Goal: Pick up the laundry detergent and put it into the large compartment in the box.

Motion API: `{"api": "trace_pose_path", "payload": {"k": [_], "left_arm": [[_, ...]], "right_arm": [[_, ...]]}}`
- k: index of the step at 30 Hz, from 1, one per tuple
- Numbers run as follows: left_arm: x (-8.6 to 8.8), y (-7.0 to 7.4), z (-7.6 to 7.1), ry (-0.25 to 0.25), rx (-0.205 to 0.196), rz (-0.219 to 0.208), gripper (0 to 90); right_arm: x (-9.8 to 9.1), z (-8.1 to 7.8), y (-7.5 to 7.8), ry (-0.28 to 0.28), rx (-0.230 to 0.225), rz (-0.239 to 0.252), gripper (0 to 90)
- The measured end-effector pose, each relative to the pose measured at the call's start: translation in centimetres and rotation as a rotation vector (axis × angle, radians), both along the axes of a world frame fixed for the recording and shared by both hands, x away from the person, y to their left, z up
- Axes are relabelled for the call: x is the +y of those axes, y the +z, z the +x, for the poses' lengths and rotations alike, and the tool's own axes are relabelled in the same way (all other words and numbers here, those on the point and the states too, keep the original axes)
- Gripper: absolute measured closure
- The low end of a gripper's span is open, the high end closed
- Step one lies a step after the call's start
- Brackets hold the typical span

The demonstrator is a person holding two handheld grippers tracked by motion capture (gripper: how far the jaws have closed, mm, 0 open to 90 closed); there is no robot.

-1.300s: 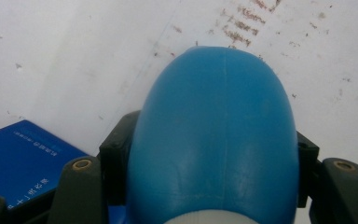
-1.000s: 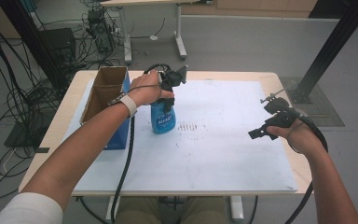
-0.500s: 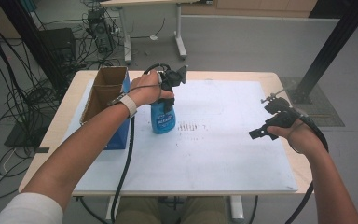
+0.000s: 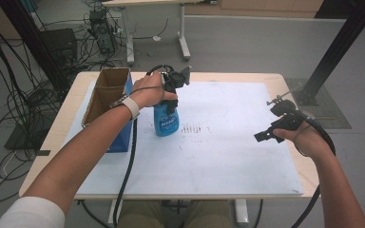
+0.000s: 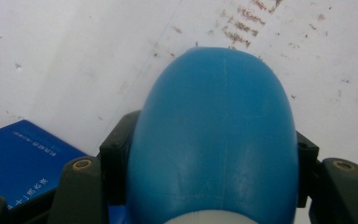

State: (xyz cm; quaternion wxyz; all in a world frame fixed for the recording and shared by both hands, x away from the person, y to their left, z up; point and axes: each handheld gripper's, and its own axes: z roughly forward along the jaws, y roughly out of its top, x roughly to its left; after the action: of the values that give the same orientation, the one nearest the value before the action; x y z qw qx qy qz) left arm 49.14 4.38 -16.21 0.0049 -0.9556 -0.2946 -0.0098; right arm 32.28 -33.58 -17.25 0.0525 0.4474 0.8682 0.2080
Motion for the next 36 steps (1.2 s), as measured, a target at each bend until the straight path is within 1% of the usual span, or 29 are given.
{"api": "trace_pose_path", "payload": {"k": [7, 10, 14, 18, 20, 28, 31, 33, 36], "left_arm": [[0.0, 0.0, 0.1, -0.001, 0.004, 0.002, 37.6], [0.0, 0.1, 0.1, 0.009, 0.003, 0.005, 37.6], [0.1, 0.1, 0.2, 0.010, 0.008, 0.005, 37.6], [0.0, 0.3, 0.0, 0.016, 0.005, 0.005, 37.7], [0.0, 0.5, -0.1, 0.019, 0.000, 0.004, 37.6], [-0.1, 1.6, -0.6, 0.027, 0.009, -0.003, 37.6], [-0.1, 2.0, -0.7, 0.037, 0.010, -0.001, 37.6], [0.0, 2.3, -1.0, 0.050, 0.003, -0.005, 37.6], [0.3, 2.8, -1.0, 0.066, 0.007, -0.009, 37.6]], "right_arm": [[0.0, -0.1, 0.0, -0.002, 0.000, 0.000, 12.1], [0.0, -0.1, 0.1, -0.003, -0.002, 0.000, 12.1], [-0.1, -0.2, 0.1, -0.003, -0.003, -0.001, 12.1], [-0.1, -0.3, 0.2, -0.006, -0.004, -0.001, 12.1], [-0.1, -0.3, 0.2, -0.007, -0.004, 0.000, 12.1], [0.0, -0.5, 0.4, -0.002, -0.010, -0.001, 12.1], [0.1, -0.6, 0.5, -0.003, -0.011, -0.002, 12.1], [0.1, -0.7, 0.6, -0.001, -0.013, -0.003, 12.1], [0.2, -0.7, 0.6, 0.000, -0.014, -0.003, 12.1]]}}
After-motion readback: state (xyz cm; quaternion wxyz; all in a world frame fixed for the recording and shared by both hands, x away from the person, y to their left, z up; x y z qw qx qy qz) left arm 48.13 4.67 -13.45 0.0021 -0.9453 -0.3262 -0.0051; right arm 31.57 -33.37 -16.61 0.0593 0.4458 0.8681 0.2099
